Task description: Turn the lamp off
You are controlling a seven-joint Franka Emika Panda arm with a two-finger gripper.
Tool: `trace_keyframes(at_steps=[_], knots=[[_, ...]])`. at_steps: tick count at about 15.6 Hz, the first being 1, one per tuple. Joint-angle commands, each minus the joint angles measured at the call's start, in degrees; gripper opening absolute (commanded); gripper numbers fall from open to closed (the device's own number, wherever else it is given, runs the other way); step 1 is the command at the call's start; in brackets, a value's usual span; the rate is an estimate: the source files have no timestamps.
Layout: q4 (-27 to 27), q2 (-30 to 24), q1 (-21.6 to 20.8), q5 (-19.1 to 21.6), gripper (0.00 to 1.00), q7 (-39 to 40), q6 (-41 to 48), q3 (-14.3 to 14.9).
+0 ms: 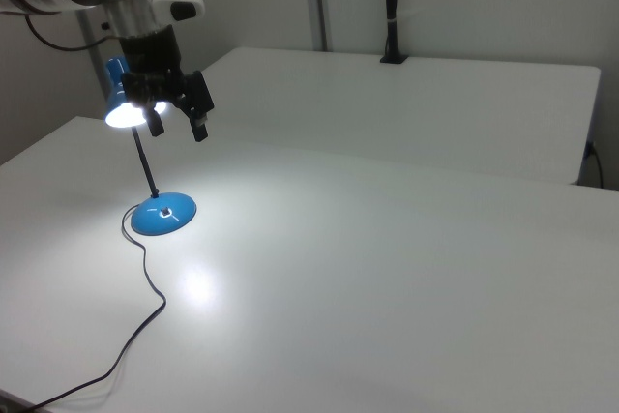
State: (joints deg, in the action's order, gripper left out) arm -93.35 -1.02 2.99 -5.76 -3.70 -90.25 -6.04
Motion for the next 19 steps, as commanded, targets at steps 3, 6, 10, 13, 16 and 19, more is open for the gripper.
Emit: trace_keyframes(at_steps=[3,6,10,13,16,19], knots=[[0.01,-0.21,0.09,-0.13,0.70,0.00,1.66,-0.02],[0.10,-0.03,0.18,0.40,0.15,0.00,1.13,-0.02],[0.10,0.05,0.18,1.63,0.00,0.09,0.78,0.06],[-0.16,0.06,0.53,1.81,0.00,2.19,-1.59,0.06],[-0.43,1.28,0.44,4.25,0.00,11.48,-2.74,-0.02],[-0.51,4.00,0.09,7.69,0.00,20.82,-4.40,-0.20]])
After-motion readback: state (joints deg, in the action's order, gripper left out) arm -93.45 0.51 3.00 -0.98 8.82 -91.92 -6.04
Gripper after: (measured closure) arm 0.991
